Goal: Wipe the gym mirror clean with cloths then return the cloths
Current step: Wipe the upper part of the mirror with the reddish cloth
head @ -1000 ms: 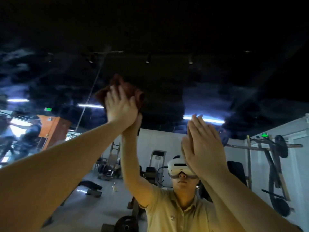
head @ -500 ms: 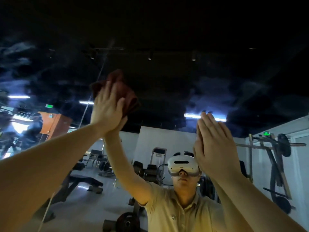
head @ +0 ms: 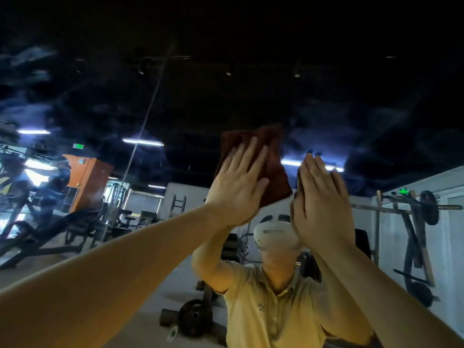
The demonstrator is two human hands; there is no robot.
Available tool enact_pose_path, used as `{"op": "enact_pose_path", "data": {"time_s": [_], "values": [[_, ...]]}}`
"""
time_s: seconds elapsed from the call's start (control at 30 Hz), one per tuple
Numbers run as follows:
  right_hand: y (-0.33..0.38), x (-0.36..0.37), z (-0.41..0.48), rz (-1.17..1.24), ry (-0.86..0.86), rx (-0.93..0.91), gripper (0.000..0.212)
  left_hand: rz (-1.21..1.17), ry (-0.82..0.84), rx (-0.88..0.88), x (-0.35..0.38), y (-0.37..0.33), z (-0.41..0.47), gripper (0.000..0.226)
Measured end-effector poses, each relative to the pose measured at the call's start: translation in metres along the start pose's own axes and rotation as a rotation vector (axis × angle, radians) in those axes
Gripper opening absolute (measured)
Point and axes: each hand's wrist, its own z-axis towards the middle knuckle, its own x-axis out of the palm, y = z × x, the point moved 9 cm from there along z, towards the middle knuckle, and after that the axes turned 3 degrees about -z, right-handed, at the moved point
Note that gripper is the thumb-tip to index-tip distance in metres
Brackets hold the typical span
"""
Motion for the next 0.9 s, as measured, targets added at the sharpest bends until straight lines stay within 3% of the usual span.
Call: {"op": "enact_pose_path", "data": {"time_s": [0.07, 0.13, 0.27, 0.37, 0.43, 0.57, 0.7, 0.8, 0.9], "values": [[-0.002, -0.001, 0.001, -0.006, -0.014, -0.003, 0.061, 0.045, 0.082, 0.233, 0.001, -0.001, -0.009, 0.066], [-0.002, -0.001, 0.002, -0.02, -0.016, -0.004, 0.061, 0.082, 0.126, 0.315, -0.007, 0.034, -0.025, 0.067], [0.001, 0.003, 0.002, -0.085, 0.032, 0.017, 0.062, 0.046, 0.053, -0.056, -0.03, 0.121, -0.049, 0.073], [0.005, 0.0, 0.0, -0.123, 0.062, 0.025, 0.064, 0.006, -0.037, -0.241, -0.028, 0.11, -0.044, 0.076], [0.006, -0.007, -0.006, -0.139, 0.062, 0.009, 0.064, -0.032, -0.068, -0.257, -0.022, 0.081, -0.024, 0.077], [-0.025, -0.037, -0.034, -0.125, 0.026, 0.013, 0.061, -0.036, -0.098, -0.099, -0.005, -0.021, 0.016, 0.076], [-0.103, -0.068, -0.062, -0.181, 0.062, 0.122, 0.061, -0.097, -0.098, 0.078, 0.018, -0.139, 0.011, 0.073], [-0.168, -0.084, -0.076, -0.19, 0.084, 0.238, 0.063, -0.065, 0.024, 0.348, 0.043, -0.22, -0.019, 0.071], [-0.214, -0.093, -0.088, -0.189, 0.082, 0.281, 0.065, 0.041, 0.138, 0.661, 0.058, -0.242, -0.038, 0.071]]}}
